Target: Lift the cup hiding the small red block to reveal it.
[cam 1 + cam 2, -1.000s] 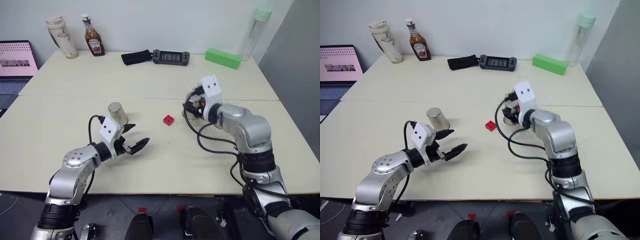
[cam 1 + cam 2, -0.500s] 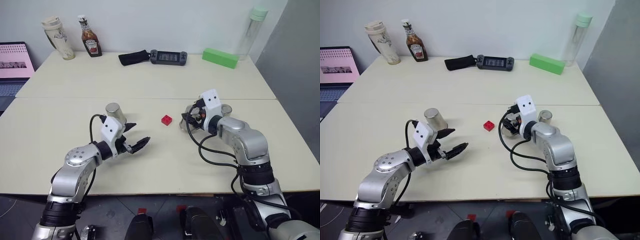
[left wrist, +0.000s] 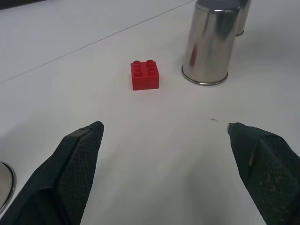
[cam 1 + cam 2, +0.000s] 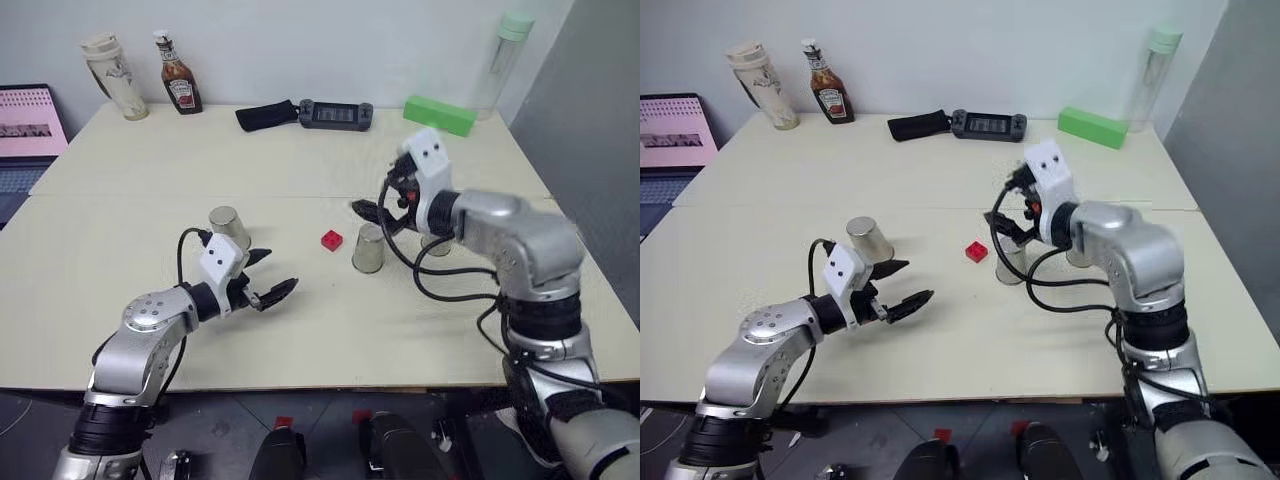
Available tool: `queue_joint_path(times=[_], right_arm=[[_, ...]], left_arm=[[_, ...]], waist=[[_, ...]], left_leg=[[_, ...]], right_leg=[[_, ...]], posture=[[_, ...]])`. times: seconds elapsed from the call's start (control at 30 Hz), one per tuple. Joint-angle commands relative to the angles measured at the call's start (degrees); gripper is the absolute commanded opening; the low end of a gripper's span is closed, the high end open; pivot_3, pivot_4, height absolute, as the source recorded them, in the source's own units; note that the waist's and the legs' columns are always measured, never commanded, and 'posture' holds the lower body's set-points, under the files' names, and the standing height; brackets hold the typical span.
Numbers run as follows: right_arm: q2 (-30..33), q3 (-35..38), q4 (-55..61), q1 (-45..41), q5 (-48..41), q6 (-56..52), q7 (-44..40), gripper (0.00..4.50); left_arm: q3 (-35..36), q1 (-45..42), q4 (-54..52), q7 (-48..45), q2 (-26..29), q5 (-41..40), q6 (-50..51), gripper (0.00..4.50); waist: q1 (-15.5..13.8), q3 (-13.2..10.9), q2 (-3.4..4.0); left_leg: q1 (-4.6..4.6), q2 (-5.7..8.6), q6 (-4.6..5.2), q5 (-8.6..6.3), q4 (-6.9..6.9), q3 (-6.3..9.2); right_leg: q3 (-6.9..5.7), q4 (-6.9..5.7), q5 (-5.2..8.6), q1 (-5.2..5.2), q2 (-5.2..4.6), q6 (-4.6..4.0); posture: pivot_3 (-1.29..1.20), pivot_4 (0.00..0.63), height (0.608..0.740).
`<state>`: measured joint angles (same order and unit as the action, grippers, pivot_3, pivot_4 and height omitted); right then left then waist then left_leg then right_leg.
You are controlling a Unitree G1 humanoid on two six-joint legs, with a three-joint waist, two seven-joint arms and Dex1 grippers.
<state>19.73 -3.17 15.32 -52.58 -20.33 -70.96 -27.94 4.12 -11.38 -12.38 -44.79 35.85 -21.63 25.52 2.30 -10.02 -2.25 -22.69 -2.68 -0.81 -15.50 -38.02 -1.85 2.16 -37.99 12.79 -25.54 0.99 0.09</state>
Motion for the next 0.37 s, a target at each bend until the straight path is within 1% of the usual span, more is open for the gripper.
queue_joint_path(times=[0.03, 0.3, 0.37], right_arm=[[-0.15, 3.86, 1.23, -4.94, -4.47, -7.05, -0.8, 4.49], [0.91, 1.09, 0.59, -5.13, -4.97, -7.95, -0.16, 4.49], [0.98, 0.5, 0.64, -4.83, -4.9, -7.76, -0.07, 4.49]], left_arm=[[2.08, -1.07, -3.84, -0.48, 1.63, -1.74, 1.27, 4.5], [1.94, -0.43, -4.5, 0.12, 1.68, -2.03, 2.48, 4.5], [1.14, -0.73, -4.78, 0.88, 1.71, -0.61, 1.96, 4.5]], waist=[[-0.09, 0.0, 0.0], [-0.36, 0.0, 0.0], [-0.34, 0.0, 0.0]], left_leg=[[-0.01, 0.01, 0.0, 0.0, 0.0, -0.01], [-0.03, 0.09, 0.0, 0.0, -0.01, -0.06], [-0.03, 0.06, 0.0, 0.0, -0.01, -0.05]], right_leg=[[0.01, 0.0, 0.0, -0.01, -0.01, 0.0], [0.05, 0.03, -0.01, -0.01, -0.04, 0.01], [0.04, 0.03, 0.0, -0.01, -0.04, 0.01]], posture=[[0.0, 0.15, 0.74], [0.0, 0.15, 0.74], [0.0, 0.15, 0.74]])
